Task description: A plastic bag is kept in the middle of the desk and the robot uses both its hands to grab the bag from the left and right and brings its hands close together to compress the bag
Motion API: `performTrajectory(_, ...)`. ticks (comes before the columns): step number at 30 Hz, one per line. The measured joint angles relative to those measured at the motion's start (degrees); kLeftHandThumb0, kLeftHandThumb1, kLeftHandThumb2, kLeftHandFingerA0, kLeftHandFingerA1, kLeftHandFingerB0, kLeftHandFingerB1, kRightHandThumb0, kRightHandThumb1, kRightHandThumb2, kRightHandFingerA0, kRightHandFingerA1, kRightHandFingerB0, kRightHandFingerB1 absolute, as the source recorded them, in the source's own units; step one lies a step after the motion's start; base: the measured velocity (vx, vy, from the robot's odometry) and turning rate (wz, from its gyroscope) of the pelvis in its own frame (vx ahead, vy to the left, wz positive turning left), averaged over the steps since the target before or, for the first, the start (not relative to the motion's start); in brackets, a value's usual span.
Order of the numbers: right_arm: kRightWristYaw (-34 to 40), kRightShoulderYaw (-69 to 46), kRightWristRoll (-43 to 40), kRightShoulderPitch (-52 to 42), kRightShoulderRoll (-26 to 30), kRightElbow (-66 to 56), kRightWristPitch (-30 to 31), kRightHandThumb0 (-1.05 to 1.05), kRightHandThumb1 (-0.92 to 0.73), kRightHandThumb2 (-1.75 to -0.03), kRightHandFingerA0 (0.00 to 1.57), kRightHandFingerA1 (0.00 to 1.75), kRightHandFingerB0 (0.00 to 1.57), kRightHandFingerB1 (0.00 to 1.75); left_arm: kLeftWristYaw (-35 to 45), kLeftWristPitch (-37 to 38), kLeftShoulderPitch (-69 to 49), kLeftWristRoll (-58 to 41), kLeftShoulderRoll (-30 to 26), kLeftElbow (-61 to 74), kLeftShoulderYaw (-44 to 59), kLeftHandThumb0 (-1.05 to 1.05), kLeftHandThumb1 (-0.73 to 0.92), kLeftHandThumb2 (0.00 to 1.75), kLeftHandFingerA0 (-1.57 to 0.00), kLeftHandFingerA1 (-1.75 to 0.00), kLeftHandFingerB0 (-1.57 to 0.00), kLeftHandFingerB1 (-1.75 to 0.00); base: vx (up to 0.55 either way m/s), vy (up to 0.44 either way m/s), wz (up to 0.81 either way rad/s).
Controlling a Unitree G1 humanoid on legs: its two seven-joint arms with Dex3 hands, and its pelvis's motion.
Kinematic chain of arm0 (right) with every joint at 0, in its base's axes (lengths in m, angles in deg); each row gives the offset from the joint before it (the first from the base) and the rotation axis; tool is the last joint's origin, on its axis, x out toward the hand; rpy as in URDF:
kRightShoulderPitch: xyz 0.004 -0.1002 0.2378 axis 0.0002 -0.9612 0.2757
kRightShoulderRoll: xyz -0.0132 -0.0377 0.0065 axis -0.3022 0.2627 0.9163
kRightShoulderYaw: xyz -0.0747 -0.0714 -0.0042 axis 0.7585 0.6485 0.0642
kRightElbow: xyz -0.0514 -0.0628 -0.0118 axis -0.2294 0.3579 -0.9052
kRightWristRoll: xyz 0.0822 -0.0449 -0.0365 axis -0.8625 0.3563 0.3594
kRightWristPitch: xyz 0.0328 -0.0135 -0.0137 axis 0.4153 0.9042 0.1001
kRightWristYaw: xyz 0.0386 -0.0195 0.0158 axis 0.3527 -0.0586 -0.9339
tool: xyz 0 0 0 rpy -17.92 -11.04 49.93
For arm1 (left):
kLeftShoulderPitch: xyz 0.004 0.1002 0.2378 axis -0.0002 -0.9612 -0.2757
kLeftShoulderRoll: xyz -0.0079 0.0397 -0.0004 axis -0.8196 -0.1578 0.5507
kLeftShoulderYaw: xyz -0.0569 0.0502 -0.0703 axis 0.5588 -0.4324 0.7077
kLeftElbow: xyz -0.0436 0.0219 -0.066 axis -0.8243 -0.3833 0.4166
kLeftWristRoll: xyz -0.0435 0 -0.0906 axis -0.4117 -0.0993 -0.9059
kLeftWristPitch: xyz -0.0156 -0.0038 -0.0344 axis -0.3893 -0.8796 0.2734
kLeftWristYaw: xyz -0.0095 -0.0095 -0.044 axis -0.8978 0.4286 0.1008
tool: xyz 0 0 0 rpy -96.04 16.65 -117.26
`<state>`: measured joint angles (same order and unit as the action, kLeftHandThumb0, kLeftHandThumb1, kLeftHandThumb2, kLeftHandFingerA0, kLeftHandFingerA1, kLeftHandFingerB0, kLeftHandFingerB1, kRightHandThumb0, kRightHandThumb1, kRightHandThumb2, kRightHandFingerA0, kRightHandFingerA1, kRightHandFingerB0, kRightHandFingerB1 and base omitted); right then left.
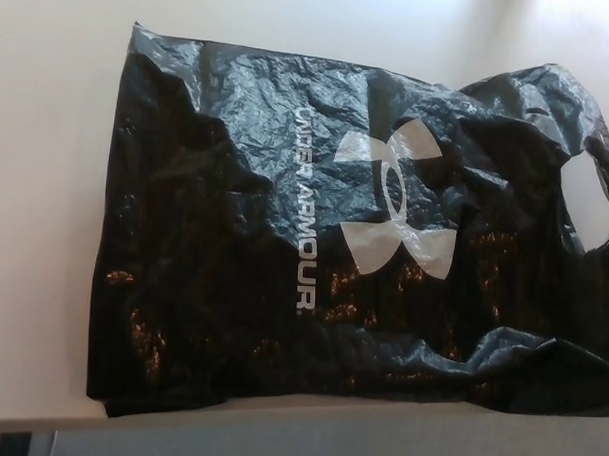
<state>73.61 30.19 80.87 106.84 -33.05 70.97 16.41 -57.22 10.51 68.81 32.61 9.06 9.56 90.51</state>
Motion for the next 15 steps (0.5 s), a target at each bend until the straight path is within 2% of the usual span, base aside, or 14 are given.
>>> performTrajectory(4,1.8,3.1,2.0,-0.1,-2.8,7.6,0.0,-0.35,-0.58,-1.14,0.0,0.5,0.0,0.48,-1.7,0.0,0.1,1.4,3.3,-9.0,-2.4,-0.67,0.92,0.81,-0.21,-0.4,-0.15,-0.32,0.0,0.0,0.0)
performTrajectory(5,2.3,3.9,2.5,-0.1,-3.8,9.3,0.0,-0.73,-0.71,-1.06,0.02,0.41,0.04,0.42,-2.1,0.0,0.1,1.8,4.4,-10.8,-3.0,-0.67,0.92,0.81,-0.2,-0.38,-0.15,-0.3,0.0,0.0,0.0)
performTrajectory(6,2.4,4.2,2.7,-0.1,-4.4,10.2,0.0,-0.75,-0.71,-1.05,0.02,0.39,0.1,0.41,-2.4,0.0,0.1,2.0,5.0,-11.7,-3.4,-0.32,0.61,1.17,-0.02,-0.49,0.0,-0.48,0.0,0.0,0.0)
performTrajectory(7,2.6,4.4,2.8,-0.1,-5.3,11.2,0.0,-0.75,-0.71,-1.05,0.02,0.39,0.1,0.41,-2.8,0.0,0.2,2.2,5.7,-12.7,-3.7,-0.32,0.61,1.17,-0.02,-0.49,0.0,-0.48,0.0,0.0,0.0)
performTrajectory(8,2.6,4.4,2.9,-0.1,-5.8,11.6,0.0,-0.35,-0.55,-1.1,0.01,0.49,0.01,0.47,-2.9,0.0,0.3,2.2,6.3,-13.2,-3.7,-0.68,0.92,0.74,-0.28,-0.41,-0.21,-0.31,0.0,0.0,0.0)
performTrajectory(9,2.6,4.5,2.9,-0.1,-6.5,12.1,0.0,-0.35,-0.55,-1.1,0.01,0.49,0.01,0.47,-3.0,0.0,0.4,2.2,6.8,-13.6,-3.8,-0.68,0.92,0.74,-0.28,-0.41,-0.21,-0.31,0.0,0.0,0.0)
performTrajectory(10,2.7,4.7,3.0,-0.1,-7.2,12.6,-0.1,-0.75,-0.71,-1.06,0.0,0.4,0.13,0.41,-3.4,0.0,0.4,2.4,7.4,-14.1,-4.3,-0.69,0.92,0.8,-0.21,-0.4,-0.14,-0.3,0.0,0.0,0.0)
performTrajectory(11,2.8,5.0,3.1,0.0,-7.9,13.0,-0.1,-0.76,-0.72,-1.06,0.0,0.4,0.12,0.4,-3.8,0.0,0.6,2.6,8.0,-14.5,-4.6,-0.32,0.61,1.17,-0.01,-0.49,0.0,-0.48,0.0,0.0,0.0)
performTrajectory(12,2.9,5.2,3.2,0.0,-8.5,13.2,-0.1,-0.68,-0.72,-1.08,0.0,0.39,0.05,0.39,-4.1,0.0,0.7,2.7,8.6,-14.8,-4.9,-0.32,0.62,1.18,-0.02,-0.5,0.0,-0.48,0.0,0.0,0.0)
performTrajectory(14,3.2,6.3,3.6,0.3,-10.4,13.4,-0.3,-0.69,-0.72,-1.08,0.01,0.4,0.05,0.38,-4.1,0.1,1.2,2.7,10.7,-15.3,-5.2,-0.32,0.62,1.17,-0.03,-0.51,0.0,-0.49,0.0,0.0,0.0)
performTrajectory(15,3.3,6.9,3.9,0.4,-11.3,13.4,-0.3,-0.83,-0.76,-1.06,0.03,0.43,0.06,0.38,-4.0,0.1,1.3,2.7,11.8,-15.5,-5.2,-0.32,0.61,1.17,-0.02,-0.51,0.0,-0.49,0.0,0.0,0.0)
